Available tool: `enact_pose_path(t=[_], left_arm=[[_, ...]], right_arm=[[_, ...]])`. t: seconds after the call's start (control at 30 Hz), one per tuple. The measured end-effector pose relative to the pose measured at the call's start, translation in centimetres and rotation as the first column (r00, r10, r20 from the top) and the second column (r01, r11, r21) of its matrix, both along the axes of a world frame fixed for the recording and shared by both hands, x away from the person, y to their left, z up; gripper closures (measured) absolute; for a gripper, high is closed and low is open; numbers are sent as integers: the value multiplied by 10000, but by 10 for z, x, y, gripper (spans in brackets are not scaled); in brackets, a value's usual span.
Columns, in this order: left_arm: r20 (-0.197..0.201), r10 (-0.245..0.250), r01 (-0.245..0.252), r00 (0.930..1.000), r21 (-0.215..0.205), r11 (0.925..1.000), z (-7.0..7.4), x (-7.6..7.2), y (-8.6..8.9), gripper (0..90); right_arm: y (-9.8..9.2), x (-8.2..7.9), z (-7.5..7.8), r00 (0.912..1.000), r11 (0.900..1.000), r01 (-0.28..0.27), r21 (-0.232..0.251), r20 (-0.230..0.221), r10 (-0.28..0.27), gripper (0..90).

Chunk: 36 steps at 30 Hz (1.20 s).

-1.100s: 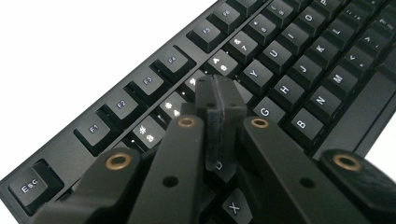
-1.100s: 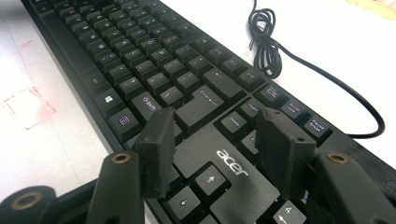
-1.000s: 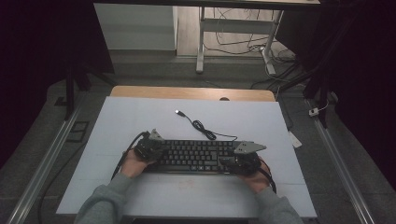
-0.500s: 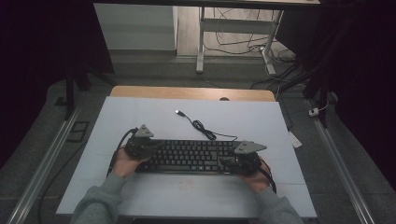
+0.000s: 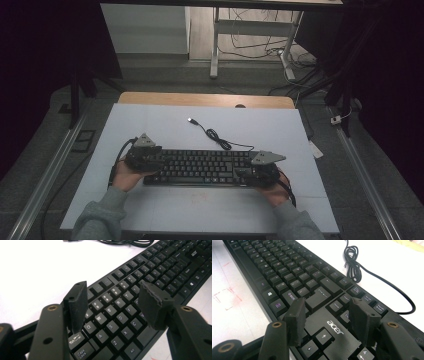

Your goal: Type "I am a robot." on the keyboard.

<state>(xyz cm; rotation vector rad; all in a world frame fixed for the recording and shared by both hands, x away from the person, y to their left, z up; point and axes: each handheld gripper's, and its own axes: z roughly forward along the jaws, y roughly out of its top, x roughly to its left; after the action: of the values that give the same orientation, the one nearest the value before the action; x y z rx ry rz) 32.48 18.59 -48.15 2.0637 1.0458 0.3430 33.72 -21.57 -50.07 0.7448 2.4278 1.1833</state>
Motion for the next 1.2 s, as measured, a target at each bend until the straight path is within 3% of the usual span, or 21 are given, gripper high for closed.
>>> enact_pose_path(t=[0.53,0.9,1.2], left_arm=[[-162,218,-218,9996,-5,9998,-2,2,3,336],[-214,149,-147,9997,96,9998,-3,3,1,330],[-241,112,-110,9996,93,9999,-4,3,0,323]], right_arm=[[3,0,2,10000,10000,-36,73,40,36,481],[19,3,13,9993,9982,-346,495,177,337,486],[31,8,21,10000,9980,-81,626,10,81,563]])
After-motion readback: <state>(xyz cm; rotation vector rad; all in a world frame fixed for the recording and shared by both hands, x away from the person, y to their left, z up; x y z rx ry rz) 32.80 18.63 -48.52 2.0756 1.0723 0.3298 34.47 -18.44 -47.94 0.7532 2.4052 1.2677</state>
